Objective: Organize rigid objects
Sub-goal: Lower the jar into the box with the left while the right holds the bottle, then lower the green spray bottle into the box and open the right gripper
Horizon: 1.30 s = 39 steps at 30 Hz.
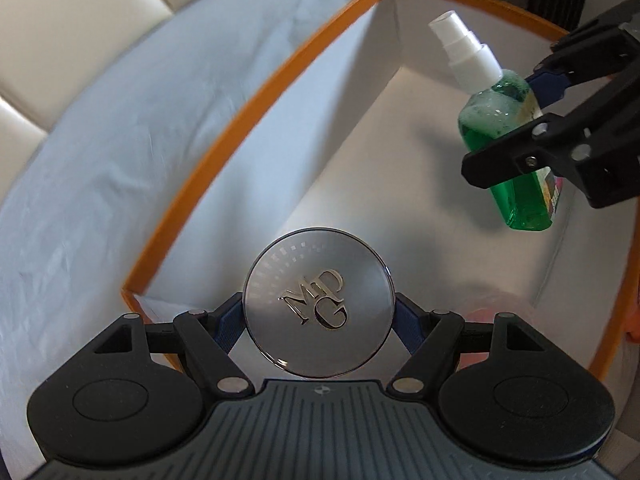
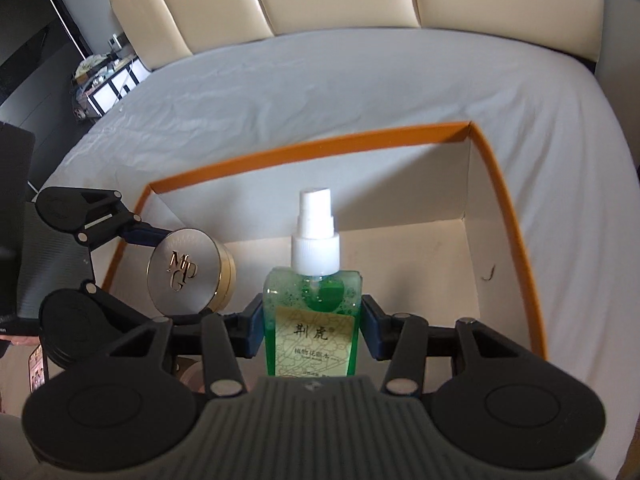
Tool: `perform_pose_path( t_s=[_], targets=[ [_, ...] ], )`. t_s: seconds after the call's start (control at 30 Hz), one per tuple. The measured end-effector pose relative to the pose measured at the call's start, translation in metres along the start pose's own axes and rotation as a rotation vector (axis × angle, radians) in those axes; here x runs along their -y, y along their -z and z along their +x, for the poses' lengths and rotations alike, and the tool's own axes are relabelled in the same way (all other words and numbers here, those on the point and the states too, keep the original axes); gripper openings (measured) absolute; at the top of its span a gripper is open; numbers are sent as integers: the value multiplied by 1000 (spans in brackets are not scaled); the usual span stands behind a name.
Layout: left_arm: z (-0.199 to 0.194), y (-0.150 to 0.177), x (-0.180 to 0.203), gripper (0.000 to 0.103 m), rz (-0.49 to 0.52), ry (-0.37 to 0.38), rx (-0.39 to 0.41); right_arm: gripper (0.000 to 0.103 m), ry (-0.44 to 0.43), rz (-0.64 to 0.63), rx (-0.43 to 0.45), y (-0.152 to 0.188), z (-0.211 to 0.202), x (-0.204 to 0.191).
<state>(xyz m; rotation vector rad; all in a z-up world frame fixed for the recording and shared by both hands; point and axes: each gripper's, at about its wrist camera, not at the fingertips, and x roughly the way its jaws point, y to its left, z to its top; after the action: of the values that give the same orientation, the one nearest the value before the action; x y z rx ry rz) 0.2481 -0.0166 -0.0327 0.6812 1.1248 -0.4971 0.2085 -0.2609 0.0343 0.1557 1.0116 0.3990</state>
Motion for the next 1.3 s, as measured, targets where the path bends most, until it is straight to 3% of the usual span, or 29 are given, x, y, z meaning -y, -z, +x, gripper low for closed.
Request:
perform_pose_path(
  t_s=[0.07,0.3,0.47,0.63,0.73,0.9,1.0,1.17,1.3],
  targets=[
    [11,-3,-4,88,-30,29,-87,48,-11,12,-25,-3,9,1],
    [29,-16,5,88,3,-20,-200,48,-24,11,-38,-7,21,-2],
    [26,-14,9,94,10,-4,-178,48,-6,11,-47,-7,22,-5],
    [7,-4,1,94,-61,24,-103,48,11,13,-60,-9,25,-11],
    [-17,7,-14,87,-171,48,23,48,17,9,-62,-9,25,-14],
    [-63,32,-48,76,-524,24,265,48,18,-7,-94,-14,35,-23],
    [-75,51,-56,64,-711,1,358,48,27,-14,-107,-19,43,-31],
    [-65,75,-76,43,-948,47,390,48,76,-68,-126,-34,64,-56],
    [-57,94,-81,35,-1001,140,396,48,146,-135,-189,-39,94,-78]
  ],
)
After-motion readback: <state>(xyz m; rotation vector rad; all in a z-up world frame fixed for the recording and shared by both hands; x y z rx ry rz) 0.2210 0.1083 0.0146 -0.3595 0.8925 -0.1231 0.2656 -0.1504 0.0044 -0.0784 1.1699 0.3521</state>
